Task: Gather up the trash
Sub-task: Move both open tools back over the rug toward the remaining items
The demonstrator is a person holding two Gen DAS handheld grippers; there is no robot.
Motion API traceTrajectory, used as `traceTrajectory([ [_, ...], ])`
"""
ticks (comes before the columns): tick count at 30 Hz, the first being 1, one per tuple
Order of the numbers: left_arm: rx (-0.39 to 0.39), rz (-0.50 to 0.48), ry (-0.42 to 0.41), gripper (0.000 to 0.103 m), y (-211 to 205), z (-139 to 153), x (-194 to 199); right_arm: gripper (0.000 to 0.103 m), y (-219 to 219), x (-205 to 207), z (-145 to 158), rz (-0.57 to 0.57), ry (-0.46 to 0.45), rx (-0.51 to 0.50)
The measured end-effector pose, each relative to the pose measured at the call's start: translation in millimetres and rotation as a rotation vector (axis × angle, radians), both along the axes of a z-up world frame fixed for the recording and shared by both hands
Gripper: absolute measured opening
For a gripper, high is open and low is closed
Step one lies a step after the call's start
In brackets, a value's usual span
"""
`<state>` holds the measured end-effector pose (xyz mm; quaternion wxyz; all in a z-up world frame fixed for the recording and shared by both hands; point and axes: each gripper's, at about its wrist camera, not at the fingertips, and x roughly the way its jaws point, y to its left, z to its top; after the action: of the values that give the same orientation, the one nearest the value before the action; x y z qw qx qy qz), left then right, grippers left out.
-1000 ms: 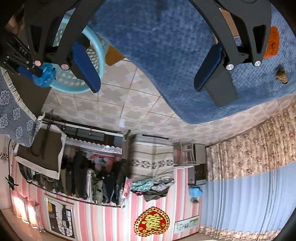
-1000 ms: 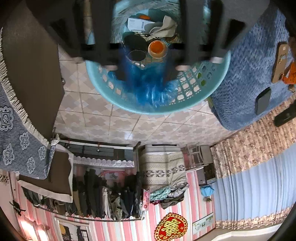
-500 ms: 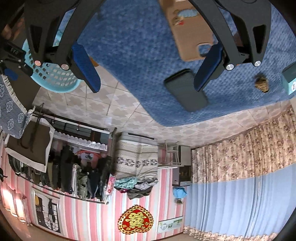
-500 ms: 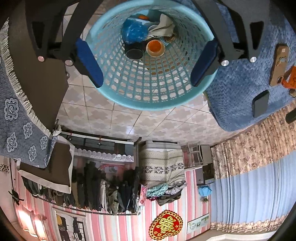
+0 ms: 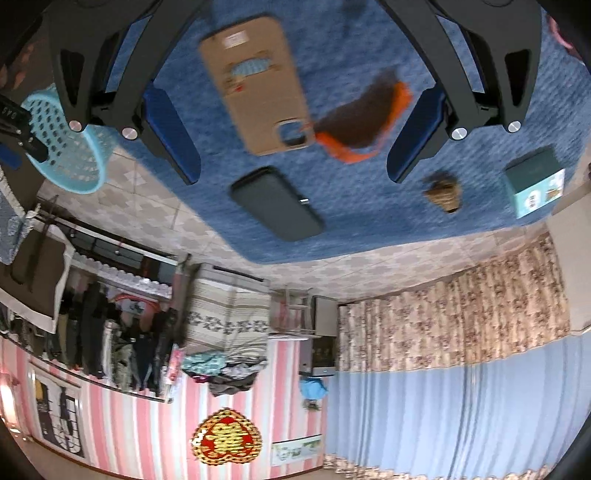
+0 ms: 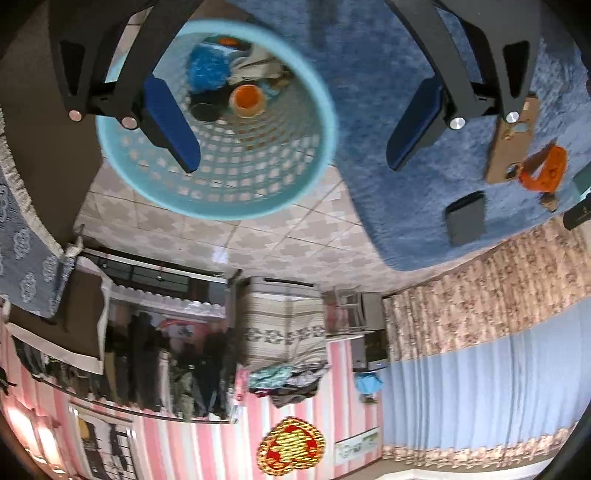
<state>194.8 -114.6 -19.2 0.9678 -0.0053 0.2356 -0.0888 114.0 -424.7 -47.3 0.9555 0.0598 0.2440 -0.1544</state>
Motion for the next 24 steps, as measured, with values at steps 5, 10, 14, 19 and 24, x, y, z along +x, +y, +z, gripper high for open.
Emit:
traceTrajectory([
  [5, -0.001, 0.064, 0.009, 0.098, 39, -3, -2, 0.099, 29, 9, -2, 0.064, 0.013, 0.005],
  [10, 0.026, 0.130, 0.017, 0.098, 75, -8, 1, 0.099, 54, 21, 0, 0.086, 0.021, 0.016],
  [14, 0.040, 0.174, 0.042, 0.098, 103, -16, 8, 0.099, 80, 38, 1, 0.089, 0.035, -0.027],
  [19, 0.030, 0.229, 0.079, 0.098, 131, -28, 23, 0.099, 105, 59, 2, 0.148, 0.027, -0.001],
  [24, 0.004, 0.260, 0.107, 0.098, 149, -38, 44, 0.099, 126, 81, -6, 0.219, 0.053, 0.021],
])
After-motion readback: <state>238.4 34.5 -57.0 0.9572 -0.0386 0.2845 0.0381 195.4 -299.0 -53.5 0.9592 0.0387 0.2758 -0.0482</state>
